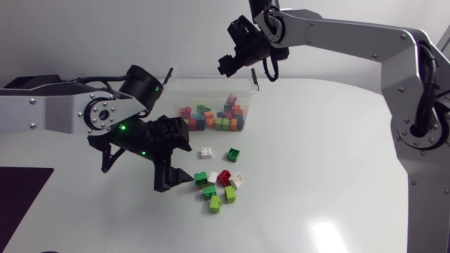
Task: Place the duplo bricks in the container
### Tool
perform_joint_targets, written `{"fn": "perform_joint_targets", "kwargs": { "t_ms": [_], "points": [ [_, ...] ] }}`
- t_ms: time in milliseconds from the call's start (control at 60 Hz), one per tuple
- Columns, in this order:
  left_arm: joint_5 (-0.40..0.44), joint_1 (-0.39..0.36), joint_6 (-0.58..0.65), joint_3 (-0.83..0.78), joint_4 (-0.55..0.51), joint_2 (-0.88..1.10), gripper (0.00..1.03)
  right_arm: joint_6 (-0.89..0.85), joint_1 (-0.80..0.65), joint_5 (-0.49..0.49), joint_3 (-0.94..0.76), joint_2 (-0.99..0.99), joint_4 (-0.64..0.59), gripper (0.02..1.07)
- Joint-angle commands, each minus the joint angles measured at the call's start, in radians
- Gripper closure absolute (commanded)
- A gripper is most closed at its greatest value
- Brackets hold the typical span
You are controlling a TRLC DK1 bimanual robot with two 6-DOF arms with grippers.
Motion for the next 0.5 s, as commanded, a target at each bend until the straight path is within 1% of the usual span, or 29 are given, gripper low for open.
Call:
{"fn": "perform_joint_targets", "kwargs": {
  "t_ms": [0, 150, 200, 300, 383, 450, 483],
  "points": [
    [-0.004, -0.014, 0.033, -0.03, -0.016, -0.004, 0.05, 0.022, 0.009, 0.008, -0.043, -0.065, 0.009, 0.06],
    [-0.01, -0.037, 0.02, -0.027, -0.019, 0.039, 0.06, 0.017, 0.012, 0.008, -0.142, -0.162, 0.007, 0.06],
    [-0.03, -0.052, 0.011, -0.022, -0.019, 0.065, 0.06, 0.015, 0.013, 0.008, -0.181, -0.197, 0.007, 0.06],
    [-0.043, -0.074, -0.006, -0.016, -0.019, 0.099, 0.08, 0.008, 0.023, 0.01, -0.284, -0.271, 0.011, 0.06],
    [-0.052, -0.086, -0.021, -0.005, -0.018, 0.119, 0.12, -0.005, 0.04, 0.013, -0.393, -0.346, 0.03, 0.06],
    [-0.058, -0.097, -0.032, 0.002, -0.015, 0.133, 0.12, -0.012, 0.052, 0.013, -0.476, -0.406, 0.038, 0.06],
    [-0.062, -0.101, -0.032, 0.007, -0.015, 0.143, 0.16, -0.015, 0.055, 0.014, -0.511, -0.432, 0.04, 0.06]
  ]
}}
